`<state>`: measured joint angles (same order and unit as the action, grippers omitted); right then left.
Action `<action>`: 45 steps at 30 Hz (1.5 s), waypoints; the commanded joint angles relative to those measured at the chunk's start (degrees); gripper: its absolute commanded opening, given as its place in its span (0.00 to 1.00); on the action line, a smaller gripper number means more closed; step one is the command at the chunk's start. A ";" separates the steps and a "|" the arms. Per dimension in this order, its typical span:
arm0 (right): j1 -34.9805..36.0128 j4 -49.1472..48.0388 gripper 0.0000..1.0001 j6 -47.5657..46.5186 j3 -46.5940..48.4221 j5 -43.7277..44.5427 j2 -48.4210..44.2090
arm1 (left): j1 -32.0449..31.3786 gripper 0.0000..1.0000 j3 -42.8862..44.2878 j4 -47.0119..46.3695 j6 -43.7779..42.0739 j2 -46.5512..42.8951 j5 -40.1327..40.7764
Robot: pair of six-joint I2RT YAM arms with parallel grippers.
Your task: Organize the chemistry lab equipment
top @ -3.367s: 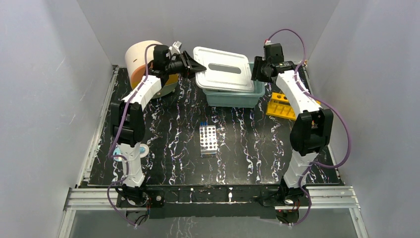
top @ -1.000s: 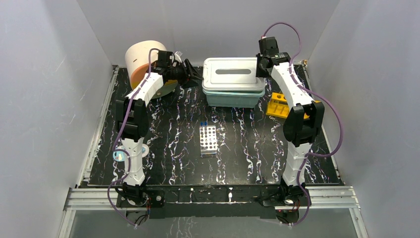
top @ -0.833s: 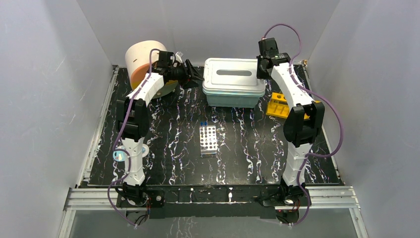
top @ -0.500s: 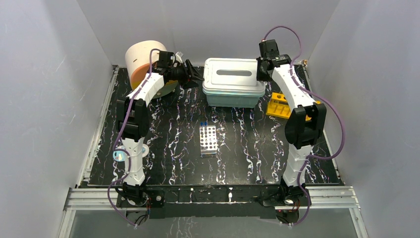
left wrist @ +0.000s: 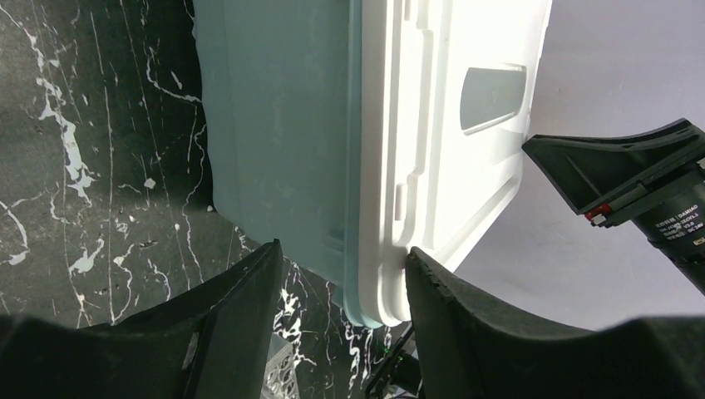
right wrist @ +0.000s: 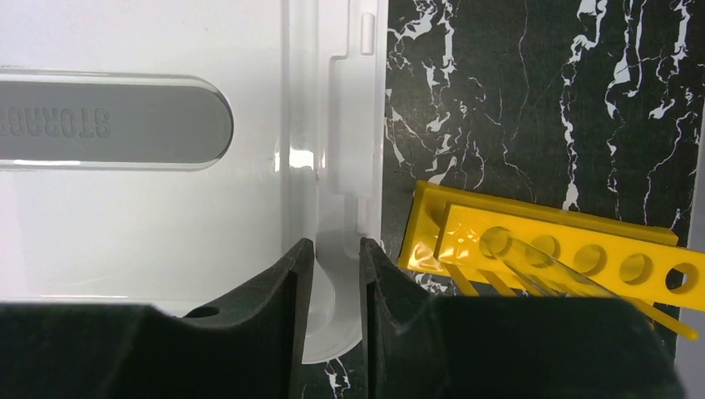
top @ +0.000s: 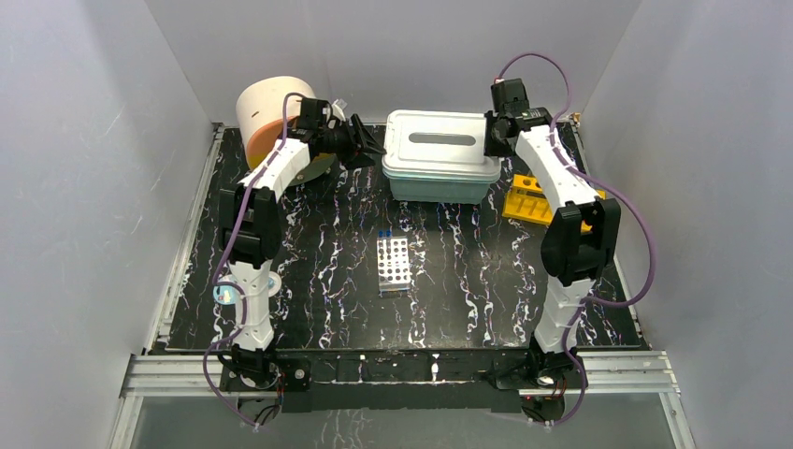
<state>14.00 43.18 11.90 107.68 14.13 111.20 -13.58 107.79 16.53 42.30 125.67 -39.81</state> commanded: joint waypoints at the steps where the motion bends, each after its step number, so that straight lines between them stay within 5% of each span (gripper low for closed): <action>1: 0.15 2.04 0.36 -0.62 -1.47 -1.77 -3.49 | -1.24 0.54 -2.96 4.21 -3.12 -4.02 1.46; 32: -0.13 1.30 0.31 1.27 1.28 -2.57 1.37 | -1.80 0.52 -0.60 8.90 -2.32 -3.38 13.17; 39: -0.13 0.99 0.40 0.84 7.20 -1.86 -2.83 | -1.73 0.64 5.69 10.28 -5.58 -6.52 14.56; 45: -0.10 -0.78 0.46 0.82 3.74 -3.09 -9.89 | -1.77 0.79 2.49 12.00 -11.48 -16.34 21.15</action>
<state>13.89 44.71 12.25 112.29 11.73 109.21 -15.51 111.07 26.22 36.07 120.81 -23.92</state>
